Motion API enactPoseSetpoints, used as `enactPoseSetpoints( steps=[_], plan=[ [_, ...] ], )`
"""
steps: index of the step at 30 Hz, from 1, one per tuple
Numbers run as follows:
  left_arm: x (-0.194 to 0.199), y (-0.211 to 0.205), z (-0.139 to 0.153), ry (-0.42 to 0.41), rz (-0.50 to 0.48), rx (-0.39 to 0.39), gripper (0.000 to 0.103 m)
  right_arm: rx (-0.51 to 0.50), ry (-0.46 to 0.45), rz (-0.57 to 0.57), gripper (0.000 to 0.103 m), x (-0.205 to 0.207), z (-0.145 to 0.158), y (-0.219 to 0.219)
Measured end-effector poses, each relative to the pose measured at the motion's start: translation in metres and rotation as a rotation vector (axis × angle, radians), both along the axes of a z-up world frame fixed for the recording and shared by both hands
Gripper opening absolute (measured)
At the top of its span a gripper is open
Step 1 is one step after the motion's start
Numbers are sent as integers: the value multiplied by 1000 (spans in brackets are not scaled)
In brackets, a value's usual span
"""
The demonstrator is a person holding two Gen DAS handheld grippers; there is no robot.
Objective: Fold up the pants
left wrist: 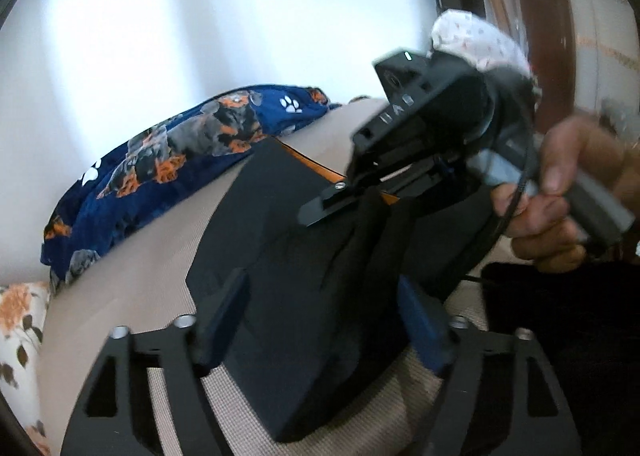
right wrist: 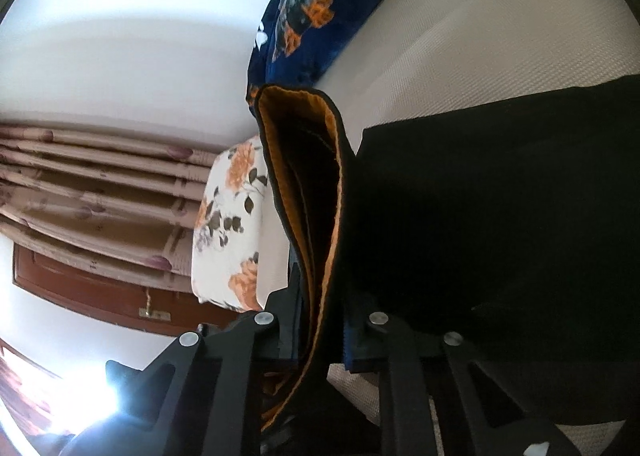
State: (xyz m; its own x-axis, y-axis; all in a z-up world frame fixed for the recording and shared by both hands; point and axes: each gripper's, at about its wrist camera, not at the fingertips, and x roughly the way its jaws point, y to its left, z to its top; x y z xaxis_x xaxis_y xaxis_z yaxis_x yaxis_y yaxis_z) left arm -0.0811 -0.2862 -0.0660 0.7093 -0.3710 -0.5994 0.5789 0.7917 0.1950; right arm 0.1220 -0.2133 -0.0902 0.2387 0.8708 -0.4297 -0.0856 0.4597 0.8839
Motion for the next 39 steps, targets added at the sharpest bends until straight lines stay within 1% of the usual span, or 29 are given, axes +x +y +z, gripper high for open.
enactPoseSetpoints(
  steps=[1,2,4,8,10,13,14,19,23,28,32,36,39],
  plan=[
    [-2,4,3,-15,16,-5,86,10,-1,-6,15,-1,0,-3],
    [-4,8,6,-28,33,-8,87,18,-5,-15,14,-1,0,-6],
    [-2,16,9,-25,58,-21,87,22,-14,-39,14,-1,2,-16],
    [13,34,11,22,129,-68,87,37,-20,-102,14,-3,3,-44],
    [21,42,8,62,165,-86,87,37,-26,-125,14,-7,5,-57],
    [28,49,3,93,197,-105,87,33,-30,-187,14,-13,7,-87],
    [30,50,1,103,202,-103,87,35,-28,-221,14,-17,7,-103],
    [38,44,-11,145,195,-78,87,24,-17,-337,14,-31,3,-155],
    [39,34,-19,171,174,-50,87,24,5,-415,14,-42,-9,-186],
    [42,22,-22,184,156,-24,87,33,27,-452,14,-48,-25,-203],
    [46,18,-22,201,155,-30,87,46,30,-472,14,-54,-30,-213],
    [54,14,-25,240,162,-46,87,44,44,-491,14,-58,-39,-224],
    [57,11,-27,255,161,-47,87,45,47,-499,14,-60,-45,-232]
  ],
)
